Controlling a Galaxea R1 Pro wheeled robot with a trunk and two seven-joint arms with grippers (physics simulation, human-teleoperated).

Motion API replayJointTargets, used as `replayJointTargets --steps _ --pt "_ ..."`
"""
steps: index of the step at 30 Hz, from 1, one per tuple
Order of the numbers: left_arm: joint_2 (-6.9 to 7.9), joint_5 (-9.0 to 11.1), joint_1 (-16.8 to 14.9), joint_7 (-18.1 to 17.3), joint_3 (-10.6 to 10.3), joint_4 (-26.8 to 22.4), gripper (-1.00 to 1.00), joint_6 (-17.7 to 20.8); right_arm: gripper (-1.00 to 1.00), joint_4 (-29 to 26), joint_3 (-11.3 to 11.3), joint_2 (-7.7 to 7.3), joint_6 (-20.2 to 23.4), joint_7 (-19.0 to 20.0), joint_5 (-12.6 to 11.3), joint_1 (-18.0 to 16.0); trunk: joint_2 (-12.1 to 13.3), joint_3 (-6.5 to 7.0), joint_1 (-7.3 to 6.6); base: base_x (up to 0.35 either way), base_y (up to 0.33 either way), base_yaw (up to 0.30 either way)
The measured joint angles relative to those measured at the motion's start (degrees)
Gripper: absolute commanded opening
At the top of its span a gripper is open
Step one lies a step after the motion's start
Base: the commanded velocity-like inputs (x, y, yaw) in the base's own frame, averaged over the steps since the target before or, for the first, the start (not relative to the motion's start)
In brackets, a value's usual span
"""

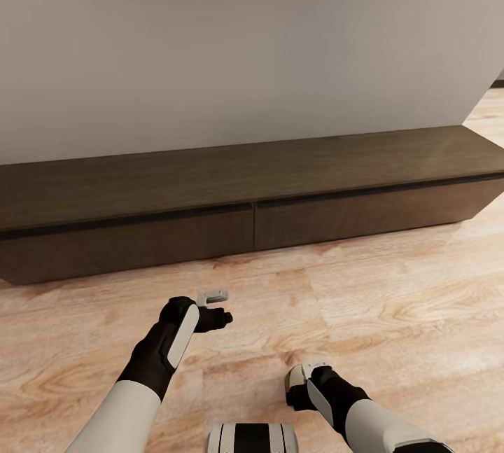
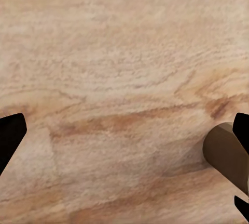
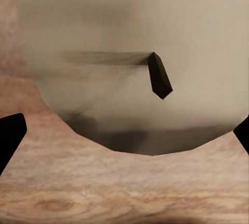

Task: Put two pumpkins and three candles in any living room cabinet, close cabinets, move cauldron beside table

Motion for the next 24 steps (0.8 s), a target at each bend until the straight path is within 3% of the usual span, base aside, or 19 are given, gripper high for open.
replayJointTargets --steps 24 --pt "0.0 -0.08 0.0 0.0 0.0 0.0 1.0 -0.07 1.0 0.0 -0.01 -0.01 -0.04 0.17 0.0 0.0 0.0 -0.01 0.0 0.0 0.0 0.0"
